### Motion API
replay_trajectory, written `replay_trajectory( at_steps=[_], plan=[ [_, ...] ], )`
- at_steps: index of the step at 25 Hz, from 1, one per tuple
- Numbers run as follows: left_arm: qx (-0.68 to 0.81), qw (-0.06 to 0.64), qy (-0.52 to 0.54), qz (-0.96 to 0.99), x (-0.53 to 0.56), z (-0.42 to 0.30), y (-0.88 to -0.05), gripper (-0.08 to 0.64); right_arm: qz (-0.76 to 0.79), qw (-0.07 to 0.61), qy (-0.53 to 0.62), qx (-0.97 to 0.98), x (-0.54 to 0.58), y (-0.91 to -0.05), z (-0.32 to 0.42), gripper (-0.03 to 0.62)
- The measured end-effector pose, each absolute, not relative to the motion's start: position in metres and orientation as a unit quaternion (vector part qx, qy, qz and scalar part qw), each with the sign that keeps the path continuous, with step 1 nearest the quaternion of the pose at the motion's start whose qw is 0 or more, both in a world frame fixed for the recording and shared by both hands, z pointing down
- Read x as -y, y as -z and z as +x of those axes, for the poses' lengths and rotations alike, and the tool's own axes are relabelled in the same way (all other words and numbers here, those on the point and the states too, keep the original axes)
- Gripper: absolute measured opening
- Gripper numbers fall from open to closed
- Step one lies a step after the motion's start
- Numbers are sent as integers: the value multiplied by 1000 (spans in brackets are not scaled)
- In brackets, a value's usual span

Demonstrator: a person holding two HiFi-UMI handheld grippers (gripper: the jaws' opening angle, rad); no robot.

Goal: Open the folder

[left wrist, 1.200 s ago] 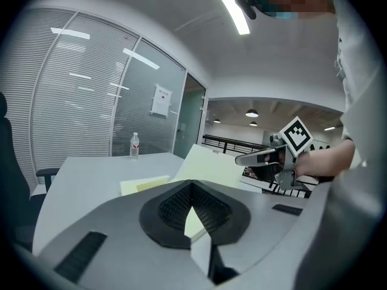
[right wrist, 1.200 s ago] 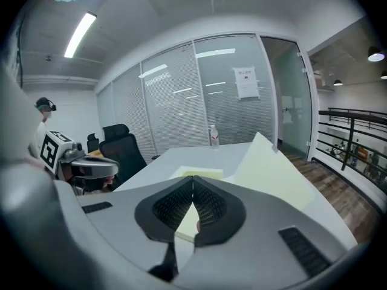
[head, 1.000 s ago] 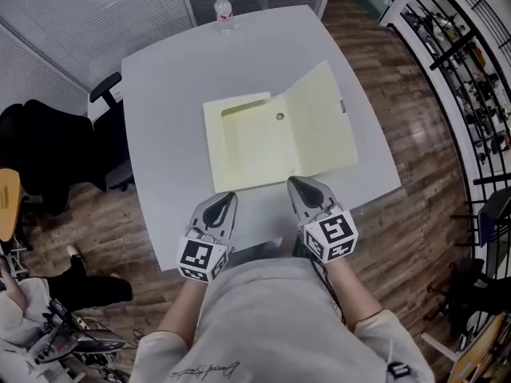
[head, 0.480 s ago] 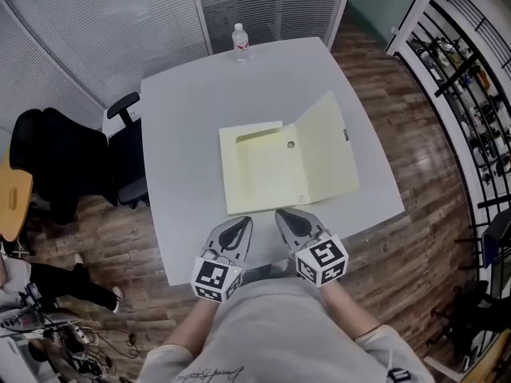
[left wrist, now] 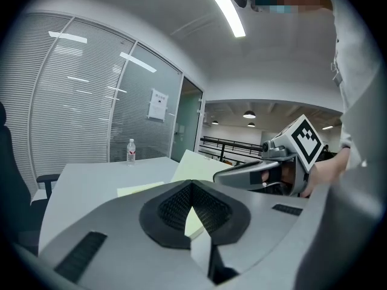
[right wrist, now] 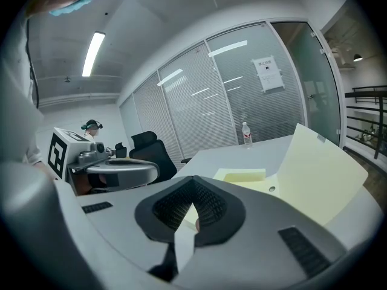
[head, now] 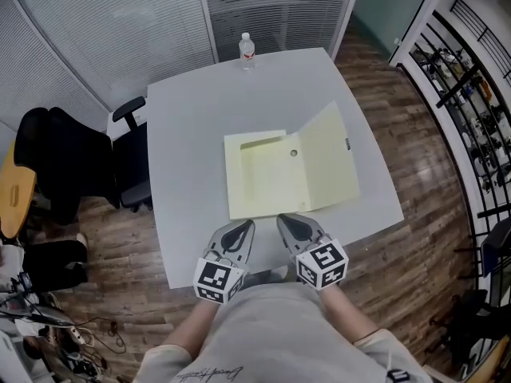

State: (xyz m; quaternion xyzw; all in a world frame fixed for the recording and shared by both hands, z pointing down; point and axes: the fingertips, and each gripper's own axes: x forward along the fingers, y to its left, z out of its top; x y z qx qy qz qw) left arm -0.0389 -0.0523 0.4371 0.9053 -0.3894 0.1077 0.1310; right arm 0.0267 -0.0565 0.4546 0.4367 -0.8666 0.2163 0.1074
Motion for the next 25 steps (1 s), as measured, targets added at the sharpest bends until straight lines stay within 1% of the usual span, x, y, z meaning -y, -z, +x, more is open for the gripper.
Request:
replay_trajectory(
  at_steps=[11,25],
  plan=[
    [394,136,-105,903,57,-41,-437,8,436,105,-217,867,59,-455,26,21],
    [401,124,-104,902,58,-42,-430,9,430,105,-220,869,54,-454,24,21]
  ],
)
